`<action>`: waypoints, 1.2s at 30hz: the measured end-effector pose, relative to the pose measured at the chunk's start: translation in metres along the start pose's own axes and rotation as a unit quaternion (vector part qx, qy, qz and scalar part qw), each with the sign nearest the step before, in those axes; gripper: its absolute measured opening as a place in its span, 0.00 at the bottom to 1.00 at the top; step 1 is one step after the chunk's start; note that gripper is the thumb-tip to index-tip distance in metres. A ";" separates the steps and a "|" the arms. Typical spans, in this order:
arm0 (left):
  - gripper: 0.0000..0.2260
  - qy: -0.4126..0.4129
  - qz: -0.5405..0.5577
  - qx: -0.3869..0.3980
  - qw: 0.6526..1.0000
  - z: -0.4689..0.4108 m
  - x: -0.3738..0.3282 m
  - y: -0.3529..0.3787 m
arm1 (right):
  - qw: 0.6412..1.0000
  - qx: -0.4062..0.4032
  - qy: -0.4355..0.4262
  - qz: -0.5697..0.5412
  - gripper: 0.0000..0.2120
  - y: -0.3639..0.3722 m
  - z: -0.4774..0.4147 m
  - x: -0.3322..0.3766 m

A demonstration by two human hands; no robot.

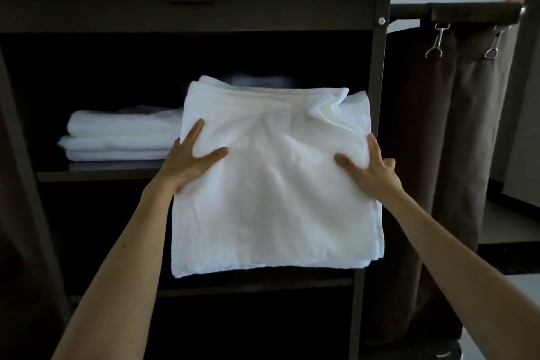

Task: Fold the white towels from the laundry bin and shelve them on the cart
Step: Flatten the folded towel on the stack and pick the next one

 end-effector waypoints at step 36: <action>0.36 0.128 0.056 -0.101 0.985 0.013 -0.072 -0.016 | 0.980 -0.068 -0.166 0.087 0.39 -0.008 0.052 0.115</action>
Point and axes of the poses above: each hand's wrist, its own z-axis away from the middle knuckle, its own y-axis out of the palm, x = y × z, the point moved 7 cm from there along -z, towards the middle knuckle, and after that the axes turned 1 degree about -z, right-handed, at the moved point
